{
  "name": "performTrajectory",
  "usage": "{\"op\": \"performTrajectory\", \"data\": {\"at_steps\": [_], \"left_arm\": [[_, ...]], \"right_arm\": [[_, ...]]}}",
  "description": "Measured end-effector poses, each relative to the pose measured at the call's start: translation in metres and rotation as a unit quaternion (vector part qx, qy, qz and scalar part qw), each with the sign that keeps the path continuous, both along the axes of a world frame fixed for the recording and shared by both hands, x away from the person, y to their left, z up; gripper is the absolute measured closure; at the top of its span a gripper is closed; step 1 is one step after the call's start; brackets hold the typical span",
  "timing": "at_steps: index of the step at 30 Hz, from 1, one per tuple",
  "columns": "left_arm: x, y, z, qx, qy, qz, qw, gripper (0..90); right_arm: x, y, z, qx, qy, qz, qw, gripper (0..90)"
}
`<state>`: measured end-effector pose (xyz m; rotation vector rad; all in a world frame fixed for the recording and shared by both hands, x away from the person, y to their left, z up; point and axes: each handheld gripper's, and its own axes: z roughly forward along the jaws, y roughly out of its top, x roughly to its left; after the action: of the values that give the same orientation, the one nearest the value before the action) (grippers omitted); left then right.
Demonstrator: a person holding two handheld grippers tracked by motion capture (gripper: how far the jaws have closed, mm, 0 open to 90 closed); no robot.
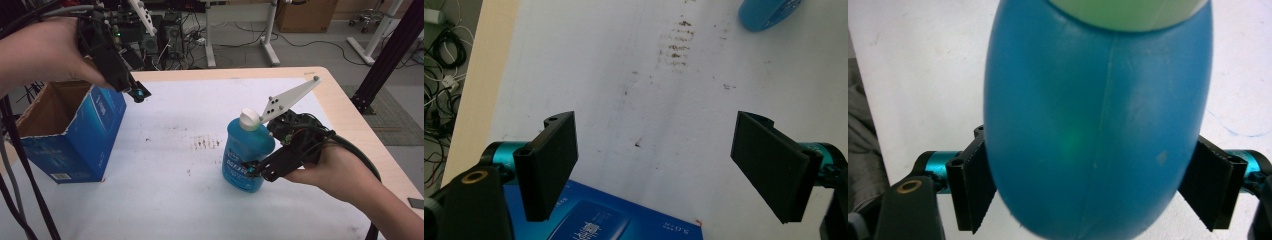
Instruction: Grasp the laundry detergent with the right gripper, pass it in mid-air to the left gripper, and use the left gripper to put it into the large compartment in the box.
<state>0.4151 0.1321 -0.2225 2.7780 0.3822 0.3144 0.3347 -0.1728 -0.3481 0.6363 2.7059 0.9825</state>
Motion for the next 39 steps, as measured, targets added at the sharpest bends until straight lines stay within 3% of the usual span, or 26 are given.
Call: {"op": "performTrajectory", "data": {"at_steps": [22, 24, 28, 39], "left_arm": [[-0.0008, 0.0014, 0.0006, 0.002, 0.001, 0.001, 1.0, 19.0], [-0.0005, 0.0012, 0.0008, 0.003, 0.0, -0.002, 1.0, 19.0], [-0.001, 0.0006, -0.0005, 0.001, 0.002, 0.001, 1.0, 19.1], [-0.0003, 0.0023, -0.0001, -0.002, 0.001, -0.001, 1.0, 19.1]], "right_arm": [[0.0013, 0.0028, -0.0058, 0.001, -0.006, -0.014, 0.9999, 19.3], [0.0013, 0.0015, -0.006, 0.005, -0.004, -0.016, 0.9998, 27.2], [0.0014, 0.0008, -0.0074, 0.009, -0.003, -0.018, 0.9998, 24.7], [0.0006, 0.0017, -0.0082, 0.012, -0.004, -0.014, 0.9998, 29.7]]}}
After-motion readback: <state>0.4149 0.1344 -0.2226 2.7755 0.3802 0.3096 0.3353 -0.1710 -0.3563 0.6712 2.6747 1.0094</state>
